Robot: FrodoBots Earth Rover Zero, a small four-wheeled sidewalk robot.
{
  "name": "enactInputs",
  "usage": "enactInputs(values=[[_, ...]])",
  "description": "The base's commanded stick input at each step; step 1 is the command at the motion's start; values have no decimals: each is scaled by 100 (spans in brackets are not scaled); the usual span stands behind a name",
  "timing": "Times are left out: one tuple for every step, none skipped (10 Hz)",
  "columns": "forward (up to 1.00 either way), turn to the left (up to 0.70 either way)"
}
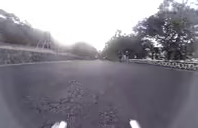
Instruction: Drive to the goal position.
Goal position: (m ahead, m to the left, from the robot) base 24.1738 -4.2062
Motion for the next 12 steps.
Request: enactInputs(values=[[70,0],[70,0],[70,0],[70,0],[70,0],[70,0],[70,0],[70,0],[70,0],[70,0],[70,0],[70,0]])
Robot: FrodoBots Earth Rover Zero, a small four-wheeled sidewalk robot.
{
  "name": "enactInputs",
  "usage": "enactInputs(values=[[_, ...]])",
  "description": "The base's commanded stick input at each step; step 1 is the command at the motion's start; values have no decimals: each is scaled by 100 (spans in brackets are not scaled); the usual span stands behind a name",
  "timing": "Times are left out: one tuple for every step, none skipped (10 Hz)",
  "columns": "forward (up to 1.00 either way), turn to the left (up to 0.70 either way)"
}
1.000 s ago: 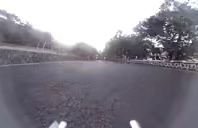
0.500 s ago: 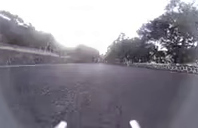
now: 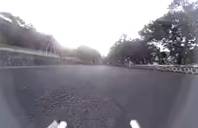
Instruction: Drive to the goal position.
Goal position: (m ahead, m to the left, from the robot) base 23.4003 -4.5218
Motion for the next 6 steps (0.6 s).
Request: enactInputs(values=[[70,0],[70,0],[70,0],[70,0],[70,0],[70,0]])
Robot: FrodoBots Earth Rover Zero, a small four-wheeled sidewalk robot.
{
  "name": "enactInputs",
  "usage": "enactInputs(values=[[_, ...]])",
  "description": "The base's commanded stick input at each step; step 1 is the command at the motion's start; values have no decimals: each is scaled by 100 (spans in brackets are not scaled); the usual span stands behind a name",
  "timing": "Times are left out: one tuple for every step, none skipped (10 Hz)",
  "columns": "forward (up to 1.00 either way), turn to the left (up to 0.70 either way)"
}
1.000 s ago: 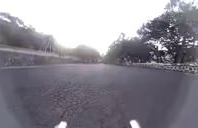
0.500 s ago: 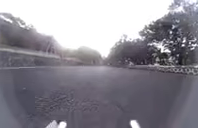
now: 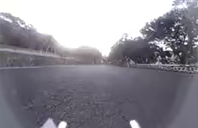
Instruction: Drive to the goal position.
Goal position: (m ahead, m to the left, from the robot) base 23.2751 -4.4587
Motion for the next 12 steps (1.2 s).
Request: enactInputs(values=[[70,0],[70,0],[70,0],[70,0],[70,0],[70,0],[70,0],[70,-15],[70,-31],[70,-35],[70,-35],[70,-35]])
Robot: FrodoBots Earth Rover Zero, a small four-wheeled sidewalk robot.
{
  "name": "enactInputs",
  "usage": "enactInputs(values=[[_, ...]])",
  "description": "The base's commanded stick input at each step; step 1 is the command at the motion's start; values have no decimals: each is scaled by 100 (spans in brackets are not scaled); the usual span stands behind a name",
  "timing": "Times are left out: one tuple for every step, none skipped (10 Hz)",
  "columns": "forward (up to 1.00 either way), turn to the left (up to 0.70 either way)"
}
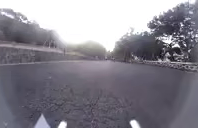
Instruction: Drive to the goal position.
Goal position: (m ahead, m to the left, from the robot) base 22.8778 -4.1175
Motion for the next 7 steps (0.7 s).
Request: enactInputs(values=[[70,-35],[70,-35],[70,-35],[70,-35],[70,-5],[70,0],[70,0]])
